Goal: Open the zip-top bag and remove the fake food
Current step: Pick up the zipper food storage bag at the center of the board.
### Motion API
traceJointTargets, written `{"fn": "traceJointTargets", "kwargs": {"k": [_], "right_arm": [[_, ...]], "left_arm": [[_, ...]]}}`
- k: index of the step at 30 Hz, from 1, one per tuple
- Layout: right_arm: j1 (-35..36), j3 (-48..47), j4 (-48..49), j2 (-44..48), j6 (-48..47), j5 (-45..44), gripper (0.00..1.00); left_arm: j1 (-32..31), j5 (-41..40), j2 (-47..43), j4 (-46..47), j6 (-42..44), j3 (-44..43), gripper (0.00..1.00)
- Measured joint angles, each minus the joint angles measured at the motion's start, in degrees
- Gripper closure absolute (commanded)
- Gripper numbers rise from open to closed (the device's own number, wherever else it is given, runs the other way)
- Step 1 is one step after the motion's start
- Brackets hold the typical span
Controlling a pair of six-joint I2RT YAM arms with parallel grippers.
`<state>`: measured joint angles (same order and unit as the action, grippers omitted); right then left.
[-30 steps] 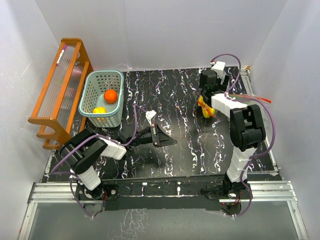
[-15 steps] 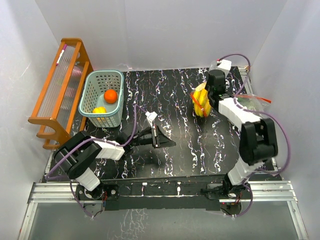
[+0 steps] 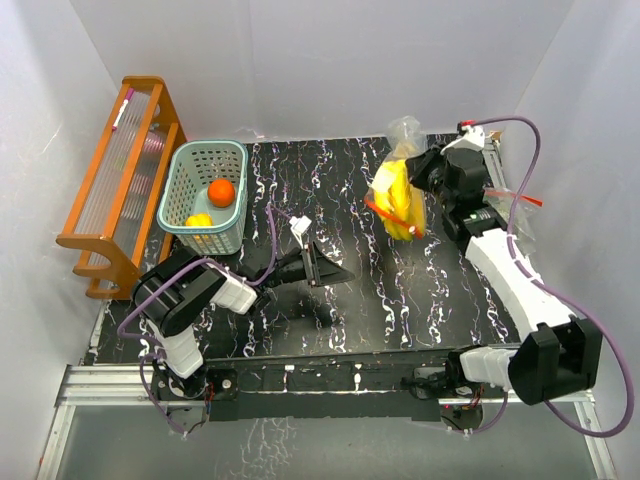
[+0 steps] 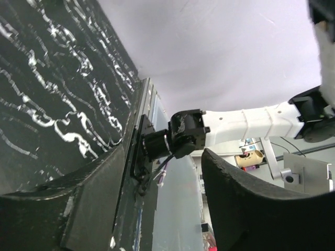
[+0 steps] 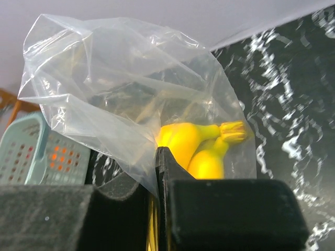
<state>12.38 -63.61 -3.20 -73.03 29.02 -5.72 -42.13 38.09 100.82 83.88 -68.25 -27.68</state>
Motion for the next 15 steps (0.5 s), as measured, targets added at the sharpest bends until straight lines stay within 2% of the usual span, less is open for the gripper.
{"fn": "traceJointTargets", "kwargs": {"k": [3, 9, 15], "right_arm": [[0.83, 3.52, -1.18, 3.39, 3.15, 4.39, 0.92], [2.08, 8.20, -0.90, 9.27, 9.79, 11.69, 0.92], [2.14, 9.70, 1.29, 13.14, 15.15, 15.23, 0.92]], "left_arm": [[0.04, -0.09, 0.20, 1.03, 0.17, -2.08, 0.26], [0.02, -0.72, 0.20, 1.14, 2.51, -7.58, 0.21], [-0.09, -1.64, 0.20, 0.52, 4.37, -8.66, 0.19]]}}
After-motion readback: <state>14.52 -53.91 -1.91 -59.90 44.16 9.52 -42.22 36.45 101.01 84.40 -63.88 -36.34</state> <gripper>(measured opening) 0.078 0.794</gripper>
